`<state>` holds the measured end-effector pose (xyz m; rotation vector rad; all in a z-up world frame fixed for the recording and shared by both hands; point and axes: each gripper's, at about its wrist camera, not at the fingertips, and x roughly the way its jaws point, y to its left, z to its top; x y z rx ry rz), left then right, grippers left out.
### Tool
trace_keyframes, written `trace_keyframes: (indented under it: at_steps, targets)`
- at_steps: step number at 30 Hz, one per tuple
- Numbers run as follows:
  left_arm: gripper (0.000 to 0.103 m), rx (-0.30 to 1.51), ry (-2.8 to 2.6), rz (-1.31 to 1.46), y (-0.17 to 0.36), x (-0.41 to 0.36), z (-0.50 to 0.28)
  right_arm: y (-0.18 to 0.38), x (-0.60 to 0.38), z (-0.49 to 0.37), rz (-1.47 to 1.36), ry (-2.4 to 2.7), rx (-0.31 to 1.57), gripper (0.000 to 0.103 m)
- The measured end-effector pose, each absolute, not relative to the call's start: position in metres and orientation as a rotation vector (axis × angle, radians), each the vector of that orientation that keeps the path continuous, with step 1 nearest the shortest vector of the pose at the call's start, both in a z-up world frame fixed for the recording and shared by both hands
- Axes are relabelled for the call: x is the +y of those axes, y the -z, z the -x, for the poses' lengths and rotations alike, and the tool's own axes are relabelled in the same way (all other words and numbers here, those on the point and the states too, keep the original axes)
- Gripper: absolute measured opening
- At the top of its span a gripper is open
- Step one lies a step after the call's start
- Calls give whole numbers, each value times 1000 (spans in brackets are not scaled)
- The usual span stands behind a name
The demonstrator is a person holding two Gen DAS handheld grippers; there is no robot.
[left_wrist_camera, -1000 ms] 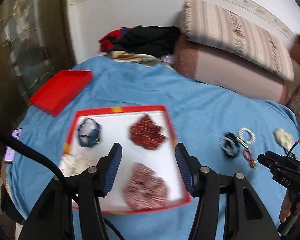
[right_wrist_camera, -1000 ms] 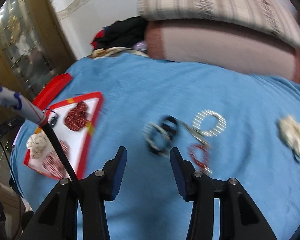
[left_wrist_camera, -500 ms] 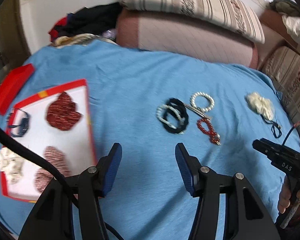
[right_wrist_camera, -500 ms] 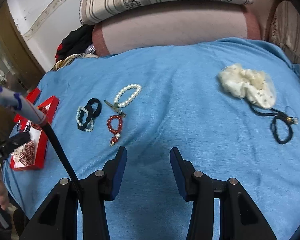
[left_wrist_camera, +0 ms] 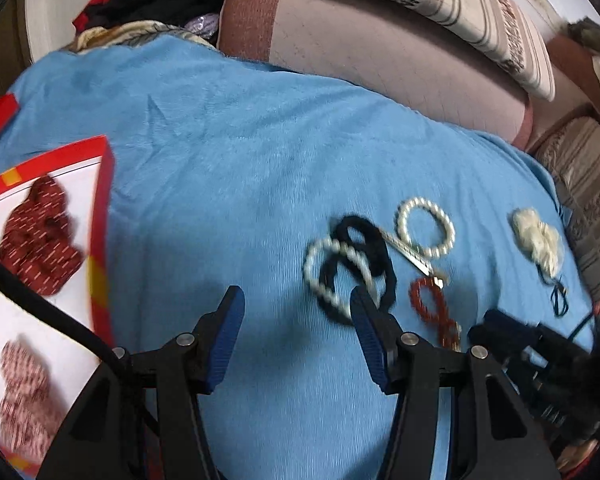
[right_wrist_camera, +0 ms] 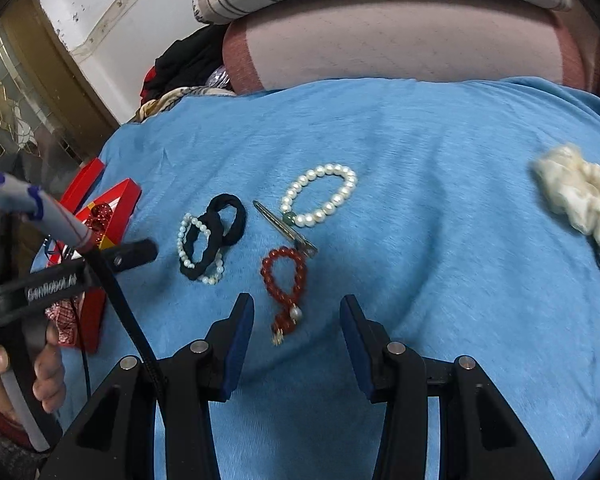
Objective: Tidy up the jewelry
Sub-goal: 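Grasp the pale bead bracelet with the left tool while the right grasps the red bead bracelet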
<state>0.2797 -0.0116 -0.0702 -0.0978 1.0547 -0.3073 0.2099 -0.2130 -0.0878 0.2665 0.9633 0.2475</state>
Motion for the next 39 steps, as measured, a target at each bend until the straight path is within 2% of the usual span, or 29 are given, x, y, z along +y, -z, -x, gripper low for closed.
trace_keyframes:
  at_steps: [3, 10, 11, 12, 14, 18, 21, 34, 35, 37, 39]
  targets:
    - [43, 1074, 346, 137, 77, -11, -299, 96, -211, -220, -272, -255, 979, 49]
    - [39, 1082, 463, 114, 87, -29, -315, 108, -210, -227, -299, -255, 989, 47]
    - [35, 1084, 480, 117, 88, -31, -315, 109, -210, -227, -296, -253, 985, 47]
    - [19, 1093, 492, 124, 89, -32, -315, 108, -209, -226, -290, -248, 982, 45]
    - [11, 1121, 506, 152, 92, -34, -314, 108, -210, -226, -282, -239, 983, 36]
    - [5, 1103, 491, 176, 81, -29, -303, 102, -216, -224, -324, -270, 985, 5]
    - [5, 1073, 486, 177, 64, -22, -290, 95, -218, -217, -339, -276, 979, 1]
    - [5, 954, 432, 114, -4, 9, -227, 66, -226, -177, -334, -273, 929, 4]
    - [5, 949, 424, 108, -6, 12, -223, 67, -224, -180, -328, -270, 935, 7]
    - [5, 943, 413, 108, -9, 17, -215, 70, -219, -190, -297, -246, 945, 32]
    - [5, 941, 408, 113, -9, 22, -209, 76, -212, -201, -270, -236, 956, 36]
